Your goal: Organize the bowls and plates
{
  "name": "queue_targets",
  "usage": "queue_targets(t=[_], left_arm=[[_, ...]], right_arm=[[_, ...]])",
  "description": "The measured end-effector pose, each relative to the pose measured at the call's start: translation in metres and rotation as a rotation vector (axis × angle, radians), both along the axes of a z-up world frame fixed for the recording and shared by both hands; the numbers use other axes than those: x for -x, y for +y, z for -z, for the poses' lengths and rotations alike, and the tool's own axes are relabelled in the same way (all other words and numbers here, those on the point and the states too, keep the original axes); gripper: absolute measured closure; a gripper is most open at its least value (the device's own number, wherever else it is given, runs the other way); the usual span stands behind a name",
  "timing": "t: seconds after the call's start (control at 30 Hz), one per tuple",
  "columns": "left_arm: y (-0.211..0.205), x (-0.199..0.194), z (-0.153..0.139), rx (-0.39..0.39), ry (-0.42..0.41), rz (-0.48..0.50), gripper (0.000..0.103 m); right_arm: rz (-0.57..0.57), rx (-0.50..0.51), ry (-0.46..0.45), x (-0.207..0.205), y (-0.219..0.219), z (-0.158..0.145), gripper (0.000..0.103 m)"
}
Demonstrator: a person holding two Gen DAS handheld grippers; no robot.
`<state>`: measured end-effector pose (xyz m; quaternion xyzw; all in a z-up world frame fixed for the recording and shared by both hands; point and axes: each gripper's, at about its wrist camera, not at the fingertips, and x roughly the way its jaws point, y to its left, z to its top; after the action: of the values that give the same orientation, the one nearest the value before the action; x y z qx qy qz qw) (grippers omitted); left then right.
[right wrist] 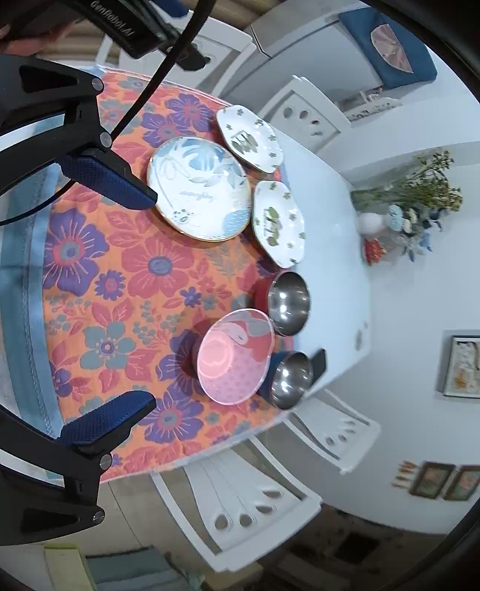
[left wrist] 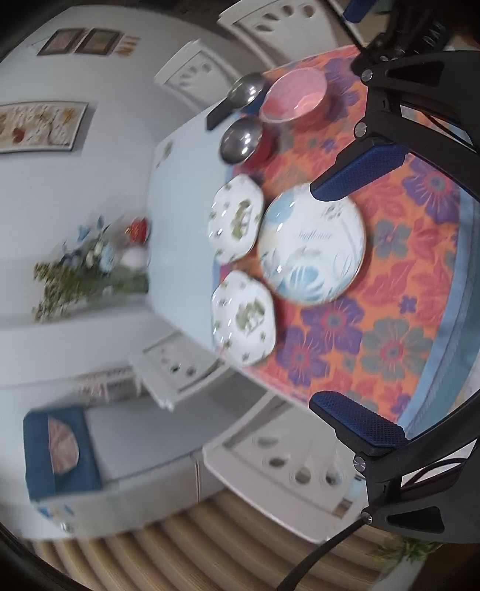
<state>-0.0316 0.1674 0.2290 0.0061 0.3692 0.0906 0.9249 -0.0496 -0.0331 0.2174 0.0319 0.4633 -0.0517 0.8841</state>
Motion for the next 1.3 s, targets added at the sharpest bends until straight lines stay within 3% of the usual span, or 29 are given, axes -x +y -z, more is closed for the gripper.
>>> queue_targets(t=[0.13, 0.63, 1.3], left_arm=[[0.011, -0.002, -0.001, -0.019, -0.011, 0.007, 0.001], [0.025, -0.018, 0.008, -0.017, -0.024, 0.084, 0.001], [0.033, -0.024, 0.021, 0.001, 0.034, 0.115, 0.001]], right_arm=[[-0.003, 0.049, -0.003, -0.009, 0.021, 0.006, 0.005], [0.014, 0.052, -0.028, -0.019, 0.047, 0.016, 0.005], [0.015, 0.044, 0.002, -0.021, 0.061, 0.025, 0.005]])
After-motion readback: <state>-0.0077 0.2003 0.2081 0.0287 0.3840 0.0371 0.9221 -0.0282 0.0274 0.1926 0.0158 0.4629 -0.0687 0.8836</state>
